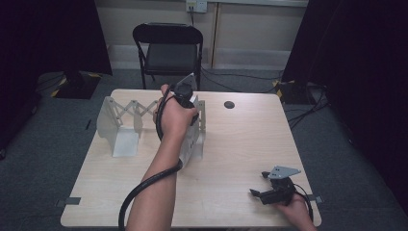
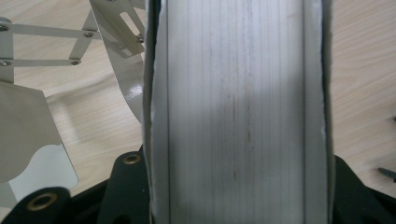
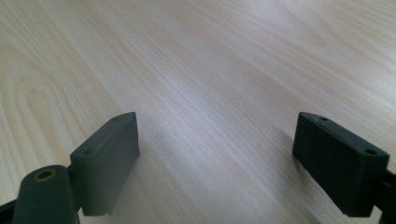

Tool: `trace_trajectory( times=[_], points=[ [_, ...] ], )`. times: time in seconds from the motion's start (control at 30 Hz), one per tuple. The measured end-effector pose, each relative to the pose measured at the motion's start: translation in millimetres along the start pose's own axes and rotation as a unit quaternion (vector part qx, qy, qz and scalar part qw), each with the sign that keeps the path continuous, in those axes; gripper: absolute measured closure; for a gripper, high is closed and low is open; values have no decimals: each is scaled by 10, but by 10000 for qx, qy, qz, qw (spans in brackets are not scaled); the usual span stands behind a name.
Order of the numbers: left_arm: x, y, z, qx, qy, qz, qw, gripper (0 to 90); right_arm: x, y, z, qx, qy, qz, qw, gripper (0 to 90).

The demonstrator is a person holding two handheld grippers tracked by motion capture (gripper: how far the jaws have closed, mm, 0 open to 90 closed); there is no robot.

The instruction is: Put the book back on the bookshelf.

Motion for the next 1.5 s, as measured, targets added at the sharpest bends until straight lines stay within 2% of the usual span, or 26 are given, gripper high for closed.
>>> trace_trajectory(
  times=[0.17, 0.27, 0.33, 0.5, 0.7, 1.03, 1.17, 1.3, 1.5],
  points=[
    [-9, 14, 16, -3, -61, 20, 10000, 531, 0, 0, 0, 0, 0, 0, 10000, 141],
    [-7, 13, 28, -26, 30, 64, 10000, 531, 0, 0, 0, 0, 0, 0, 10000, 141],
    [-6, 20, 36, 4, -35, 62, 10000, 531, 0, 1, 0, 3, 0, -3, 10000, 141],
    [6, 37, 64, 5, 3, 61, 10000, 531, -1, 0, 0, -3, 9, -3, 10000, 141],
    [12, 75, 94, 8, -105, 42, 9999, 531, -2, 0, -1, -4, 9, -3, 10000, 141],
    [-9, 118, 115, -36, -218, 179, 9996, 531, -2, 0, 0, -3, 10, -4, 10000, 141],
    [-8, 116, 133, -30, -251, 164, 9995, 532, -2, 0, 0, -4, 9, -4, 10000, 141],
    [2, 109, 162, -47, -202, 188, 9996, 531, -1, -2, 0, -10, 7, -1, 10000, 141],
    [4, 146, 183, -73, -352, 212, 9991, 532, -1, -2, 0, -10, 7, -3, 10000, 141]
  ],
)
Point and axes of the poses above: each handheld gripper's, and its own axes: y roughly forward along the jaws, z roughly out of its top, x roughly to its right, the point moved 4 cm from there along y, roughly forward along the jaws, and after that the axes turned 8 degrees about x, right-handed, at the moved point
